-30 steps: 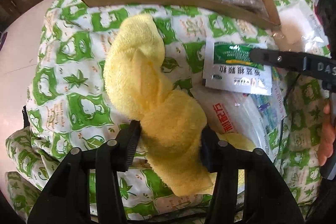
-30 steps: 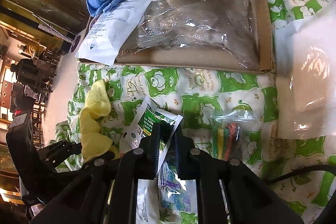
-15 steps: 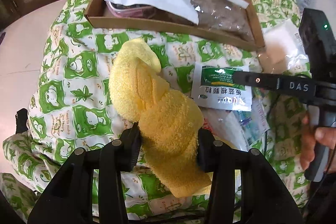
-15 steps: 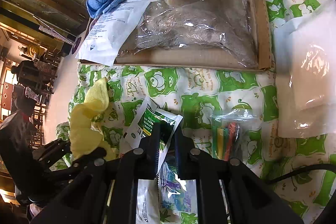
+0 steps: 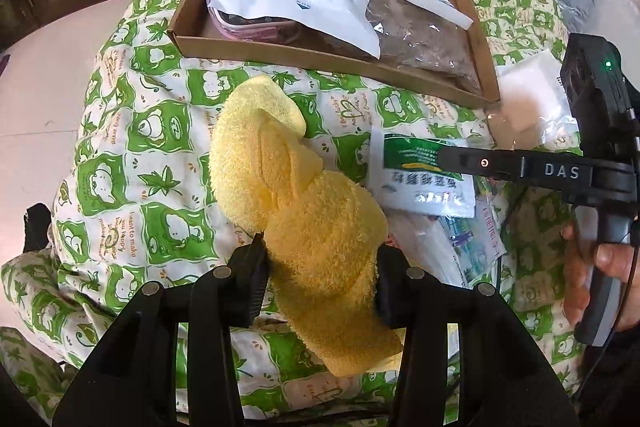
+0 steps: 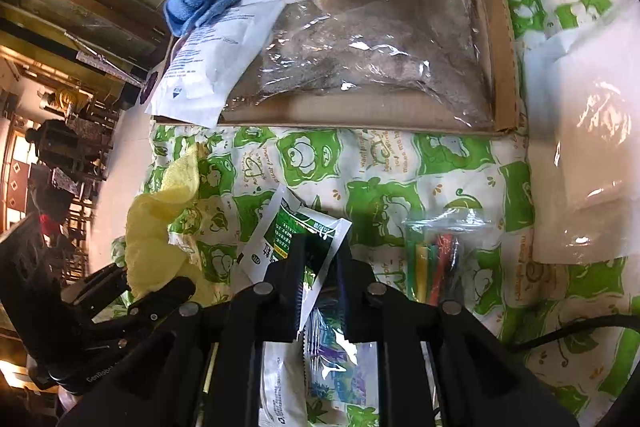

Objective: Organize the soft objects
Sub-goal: 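Hold the yellow towel above the bed with the left gripper while the right gripper rolls the green sachet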

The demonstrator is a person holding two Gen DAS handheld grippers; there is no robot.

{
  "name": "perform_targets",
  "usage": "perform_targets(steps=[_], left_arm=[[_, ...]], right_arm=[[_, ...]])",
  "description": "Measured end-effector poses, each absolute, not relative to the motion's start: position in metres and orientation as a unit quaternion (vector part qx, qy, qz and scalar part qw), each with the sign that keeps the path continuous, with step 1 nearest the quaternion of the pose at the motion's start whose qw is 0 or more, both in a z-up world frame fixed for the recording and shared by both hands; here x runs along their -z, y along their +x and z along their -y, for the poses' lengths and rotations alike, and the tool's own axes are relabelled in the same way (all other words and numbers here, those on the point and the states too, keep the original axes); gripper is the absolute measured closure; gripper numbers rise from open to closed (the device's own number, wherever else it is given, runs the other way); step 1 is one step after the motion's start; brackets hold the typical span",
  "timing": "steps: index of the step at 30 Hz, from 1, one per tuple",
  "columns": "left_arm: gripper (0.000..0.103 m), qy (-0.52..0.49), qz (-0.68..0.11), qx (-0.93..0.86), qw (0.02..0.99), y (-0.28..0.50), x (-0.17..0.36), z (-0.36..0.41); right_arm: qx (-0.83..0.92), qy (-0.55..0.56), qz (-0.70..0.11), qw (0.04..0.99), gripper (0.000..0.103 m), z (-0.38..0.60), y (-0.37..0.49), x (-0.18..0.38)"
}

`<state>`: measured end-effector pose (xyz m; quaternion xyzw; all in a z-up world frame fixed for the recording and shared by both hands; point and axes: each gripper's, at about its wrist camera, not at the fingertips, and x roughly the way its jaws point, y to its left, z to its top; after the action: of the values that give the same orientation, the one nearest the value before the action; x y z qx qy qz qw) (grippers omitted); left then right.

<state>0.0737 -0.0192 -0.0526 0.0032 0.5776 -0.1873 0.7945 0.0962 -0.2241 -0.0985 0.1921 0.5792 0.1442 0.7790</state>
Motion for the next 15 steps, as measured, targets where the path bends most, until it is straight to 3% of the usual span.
perform_targets(steps=[1, 2, 4, 10, 15], left_arm=[[0.060, 0.003, -0.578, 0.187, 0.794, 0.074, 0.053, 0.019], [0.060, 0.004, -0.578, 0.186, 0.794, 0.073, 0.053, 0.019], [0.060, 0.003, -0.579, 0.186, 0.794, 0.073, 0.053, 0.016], [0.060, -0.009, -0.586, 0.182, 0.790, 0.077, 0.053, 0.010], [0.060, -0.025, -0.603, 0.175, 0.778, 0.081, 0.057, 0.000]], right_arm=[[-0.139, 0.188, -0.583, 0.778, 0.064, 0.226, 0.097, 0.098], [-0.131, 0.180, -0.585, 0.780, 0.039, 0.227, 0.097, 0.097], [-0.121, 0.154, -0.585, 0.787, 0.024, 0.229, 0.097, 0.091], [-0.153, 0.026, -0.592, 0.791, 0.024, 0.211, 0.096, 0.072], [-0.258, -0.170, -0.585, 0.750, 0.024, 0.156, 0.090, 0.066]])
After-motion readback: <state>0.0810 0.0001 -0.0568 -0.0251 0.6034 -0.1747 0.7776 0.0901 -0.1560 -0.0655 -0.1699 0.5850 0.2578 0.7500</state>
